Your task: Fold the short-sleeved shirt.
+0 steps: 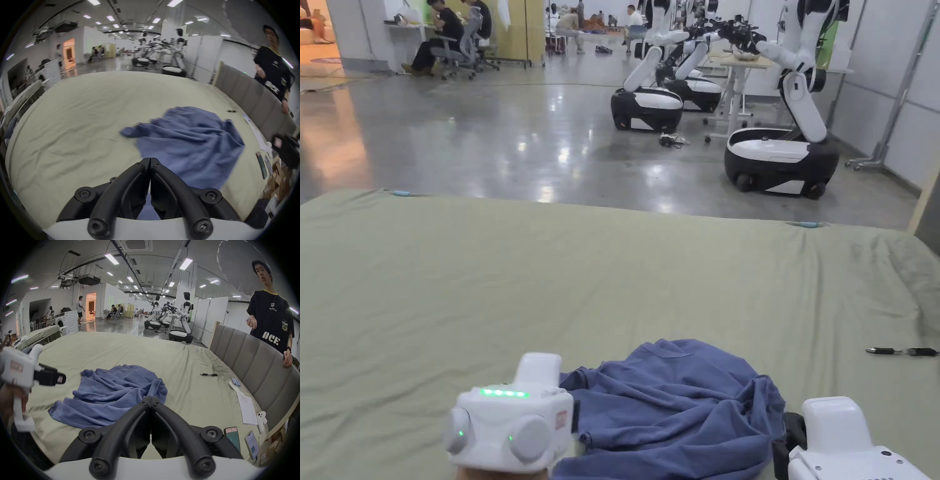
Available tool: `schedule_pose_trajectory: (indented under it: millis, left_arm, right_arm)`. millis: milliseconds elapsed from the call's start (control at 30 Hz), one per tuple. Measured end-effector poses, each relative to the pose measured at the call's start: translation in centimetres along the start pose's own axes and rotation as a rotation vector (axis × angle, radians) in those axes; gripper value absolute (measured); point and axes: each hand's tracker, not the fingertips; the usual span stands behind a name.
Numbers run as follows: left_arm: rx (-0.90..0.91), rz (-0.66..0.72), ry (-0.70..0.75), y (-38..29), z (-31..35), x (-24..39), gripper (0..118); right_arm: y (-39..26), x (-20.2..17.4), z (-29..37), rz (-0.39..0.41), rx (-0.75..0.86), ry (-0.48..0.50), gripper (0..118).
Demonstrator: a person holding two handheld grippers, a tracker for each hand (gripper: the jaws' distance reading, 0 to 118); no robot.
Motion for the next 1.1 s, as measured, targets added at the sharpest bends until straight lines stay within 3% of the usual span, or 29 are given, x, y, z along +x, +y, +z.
schedule_pose_trajectory:
  millis: [67, 100, 133, 167, 200, 400, 433, 467, 533, 633, 700, 800, 900, 933, 1000, 1100]
  left_arm:
    - [-0.034, -0.015, 0.006, 1.1, -2.8, -0.4, 14]
    - [-0.035, -0.019, 0.009, 1.5, -4.0, -0.3, 36]
    - [-0.063, -0.034, 0.001, 1.8, -5.3, 0.0, 71]
    - [-0.095, -0.053, 0.008, 1.6, -5.6, 0.5, 83]
    - [-0.115, -0.069, 0.014, 1.5, -6.7, 1.0, 84]
    - [-0.138, -0.096, 0.049, 1.0, -10.3, 2.6, 81]
    - [-0.143, -0.118, 0.054, 0.8, -9.0, 2.7, 74]
    - [-0.146, -0.129, 0.04, 0.4, -8.9, 2.7, 56]
    - [-0.118, -0.124, 0.004, -0.2, -7.8, 2.8, 10]
    - [-0.08, -0.097, -0.035, 0.0, -5.5, 2.3, 6]
    - [-0.057, -0.076, -0.064, 0.3, -5.3, 1.1, 6]
    - [-0.009, -0.026, -0.128, 0.3, -2.7, 0.5, 6]
    - [0.02, -0.029, -0.143, 0.4, -1.8, -0.3, 6]
    - [0.018, -0.025, -0.158, 0.6, -1.4, -0.6, 6]
    - [0.029, -0.03, -0.168, 0.8, -1.3, -0.5, 6]
    - [0.042, -0.075, -0.152, 1.1, -1.7, -0.5, 6]
  right_arm:
    - [-0.1, 0.1, -0.4, -0.001, -0.006, 0.003, 0]
    - [-0.2, 0.1, -0.7, -0.001, -0.012, 0.003, 0]
    - [-0.2, 0.2, -0.9, 0.0, -0.017, 0.0, 0]
    - [-0.3, 0.4, -1.2, 0.0, -0.021, -0.004, 0]
    - [-0.4, 0.7, -1.5, -0.001, -0.025, -0.007, 0]
    - [-0.2, 2.8, -3.4, -0.011, -0.054, -0.023, 0]
    - [0.1, 3.4, -4.0, -0.012, -0.062, -0.016, 0]
    - [0.5, 4.1, -4.8, -0.016, -0.068, -0.013, 0]
    - [1.9, 5.7, -7.0, -0.053, -0.072, 0.021, 0]
    - [5.3, 7.5, -11.8, -0.046, -0.127, 0.075, 1]
    - [7.4, 7.7, -15.3, -0.015, -0.155, 0.111, 13]
    - [9.6, 7.1, -21.2, -0.006, -0.242, 0.201, 21]
    - [9.7, 5.7, -26.4, 0.004, -0.329, 0.258, 103]
    - [9.6, 5.3, -27.7, 0.0, -0.326, 0.247, 113]
    - [8.8, 4.9, -30.1, -0.043, -0.372, 0.229, 109]
    - [7.7, 4.6, -32.6, -0.044, -0.487, 0.215, 104]
